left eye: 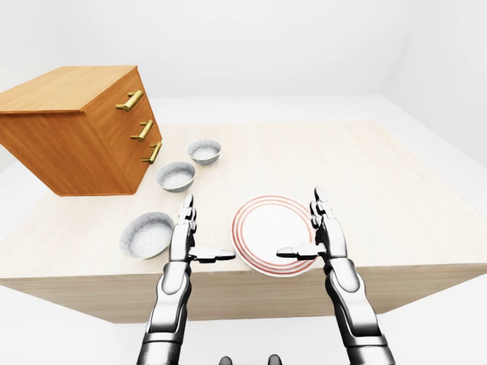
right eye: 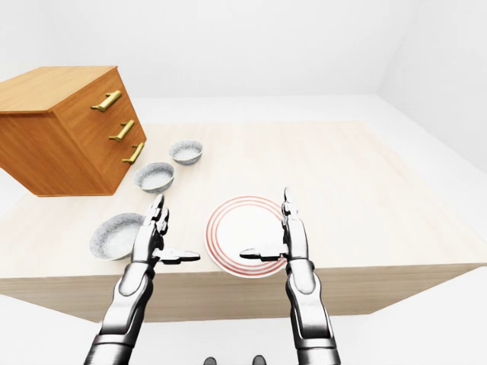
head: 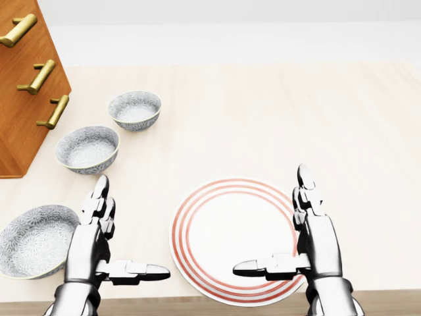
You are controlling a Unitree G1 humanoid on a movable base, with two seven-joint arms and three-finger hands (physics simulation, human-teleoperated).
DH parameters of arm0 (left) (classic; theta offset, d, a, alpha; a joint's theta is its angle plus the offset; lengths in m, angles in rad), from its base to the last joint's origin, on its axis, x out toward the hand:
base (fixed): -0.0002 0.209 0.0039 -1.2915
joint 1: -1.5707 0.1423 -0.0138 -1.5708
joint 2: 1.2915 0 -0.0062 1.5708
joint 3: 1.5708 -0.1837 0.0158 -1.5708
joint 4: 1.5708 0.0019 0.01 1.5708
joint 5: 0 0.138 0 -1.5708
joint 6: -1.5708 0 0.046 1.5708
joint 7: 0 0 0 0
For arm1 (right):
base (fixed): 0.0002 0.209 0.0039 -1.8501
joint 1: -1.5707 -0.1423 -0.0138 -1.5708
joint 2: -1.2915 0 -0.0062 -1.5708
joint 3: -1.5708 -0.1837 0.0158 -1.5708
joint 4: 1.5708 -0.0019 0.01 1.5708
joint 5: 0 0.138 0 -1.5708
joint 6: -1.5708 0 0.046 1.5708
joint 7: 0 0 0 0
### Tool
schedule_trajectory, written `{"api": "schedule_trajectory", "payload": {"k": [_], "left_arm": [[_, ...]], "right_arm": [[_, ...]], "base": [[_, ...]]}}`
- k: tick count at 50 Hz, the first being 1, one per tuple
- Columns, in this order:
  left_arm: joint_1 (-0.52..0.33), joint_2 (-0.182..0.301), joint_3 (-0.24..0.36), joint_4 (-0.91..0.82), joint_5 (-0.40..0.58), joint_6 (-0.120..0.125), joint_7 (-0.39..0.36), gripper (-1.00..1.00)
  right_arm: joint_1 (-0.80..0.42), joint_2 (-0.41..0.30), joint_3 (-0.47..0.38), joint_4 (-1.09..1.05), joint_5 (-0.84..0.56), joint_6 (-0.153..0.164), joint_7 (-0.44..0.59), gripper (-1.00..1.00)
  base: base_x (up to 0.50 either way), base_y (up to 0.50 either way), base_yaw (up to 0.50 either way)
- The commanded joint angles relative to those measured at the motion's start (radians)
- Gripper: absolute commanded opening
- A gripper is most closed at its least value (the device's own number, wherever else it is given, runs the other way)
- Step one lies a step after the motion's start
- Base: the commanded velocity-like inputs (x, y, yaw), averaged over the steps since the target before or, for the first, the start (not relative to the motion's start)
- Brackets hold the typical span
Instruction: Put the bowl in the middle on the plate.
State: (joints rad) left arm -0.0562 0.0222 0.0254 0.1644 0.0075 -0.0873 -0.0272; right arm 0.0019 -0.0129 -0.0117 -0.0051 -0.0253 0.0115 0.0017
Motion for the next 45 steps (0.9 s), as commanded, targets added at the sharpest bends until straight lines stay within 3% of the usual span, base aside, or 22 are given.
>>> {"api": "schedule_trajectory", "payload": {"k": [1, 17, 18, 19, 21, 23, 24, 25, 26, 30, 31, 33, 37, 39, 42, 45], "left_arm": [[-0.112, 0.044, 0.040, 0.367, 0.027, 0.000, -0.036, 1.00], [-0.176, 0.042, 0.027, 0.460, 0.057, 0.000, -0.002, 1.00], [-0.011, 0.015, 0.007, 0.040, 0.036, 0.000, -0.009, 1.00], [0.069, 0.004, -0.007, -0.179, 0.036, 0.093, -0.013, 1.00], [0.080, 0.000, -0.008, -0.208, 0.040, 0.113, -0.015, 1.00], [0.084, -0.003, -0.009, -0.211, 0.044, 0.111, -0.014, 1.00], [0.081, -0.003, -0.008, -0.195, 0.046, 0.088, -0.016, 1.00], [0.062, 0.002, 0.000, -0.140, 0.042, 0.043, -0.018, 1.00], [0.076, -0.004, -0.003, -0.187, 0.044, 0.082, -0.012, 1.00], [0.065, 0.000, 0.001, -0.160, 0.045, 0.059, -0.017, 1.00], [0.047, 0.005, 0.010, -0.103, 0.039, 0.023, -0.020, 1.00], [0.030, 0.009, 0.015, -0.056, 0.038, 0.000, -0.022, 1.00], [0.044, 0.007, 0.006, -0.085, 0.046, 0.000, -0.026, 1.00], [0.056, 0.006, 0.001, -0.117, 0.053, 0.018, -0.030, 1.00], [0.022, 0.025, 0.012, -0.077, 0.070, 0.002, -0.045, 1.00], [0.027, 0.032, 0.021, -0.148, 0.072, 0.045, -0.070, 1.00]], "right_arm": [[0.008, -0.033, -0.031, -0.110, -0.108, 0.076, 0.003, 1.00], [-0.019, -0.120, -0.151, -0.208, -0.270, 0.076, 0.152, 1.00], [-0.019, -0.129, -0.161, -0.223, -0.283, 0.076, 0.174, 1.00], [-0.016, -0.139, -0.175, -0.269, -0.297, 0.076, 0.204, 1.00], [-0.012, -0.144, -0.192, -0.306, -0.314, 0.076, 0.235, 1.00], [-0.009, -0.155, -0.219, -0.339, -0.328, 0.076, 0.277, 1.00], [-0.003, -0.167, -0.237, -0.358, -0.343, 0.076, 0.302, 1.00], [0.003, -0.175, -0.254, -0.371, -0.356, 0.076, 0.323, 1.00], [0.019, -0.188, -0.281, -0.375, -0.367, 0.076, 0.352, 1.00], [0.042, -0.187, -0.352, -0.395, -0.382, 0.076, 0.412, 1.00], [0.051, -0.199, -0.379, -0.384, -0.386, 0.076, 0.429, 1.00], [0.059, -0.204, -0.407, -0.374, -0.405, 0.076, 0.447, 1.00], [0.078, -0.221, -0.478, -0.345, -0.401, 0.076, 0.485, 1.00], [0.088, -0.226, -0.513, -0.330, -0.403, 0.076, 0.501, 1.00], [0.097, -0.235, -0.561, -0.314, -0.404, 0.076, 0.522, 1.00], [0.099, -0.262, -0.627, -0.311, -0.389, 0.076, 0.563, 1.00]], "base": [[0.00, 0.00, 0.00], [0.00, 0.00, 0.00], [0.00, 0.00, 0.00], [0.00, 0.00, 0.00], [0.00, 0.00, 0.00], [0.00, 0.00, 0.00], [0.00, 0.00, 0.00], [0.00, 0.00, 0.00], [0.00, 0.00, 0.00], [0.00, 0.00, 0.00], [0.00, 0.00, 0.00], [0.00, 0.00, 0.00], [0.00, 0.00, 0.00], [0.00, 0.00, 0.00], [0.00, 0.00, 0.00], [0.00, 0.00, 0.00]]}}
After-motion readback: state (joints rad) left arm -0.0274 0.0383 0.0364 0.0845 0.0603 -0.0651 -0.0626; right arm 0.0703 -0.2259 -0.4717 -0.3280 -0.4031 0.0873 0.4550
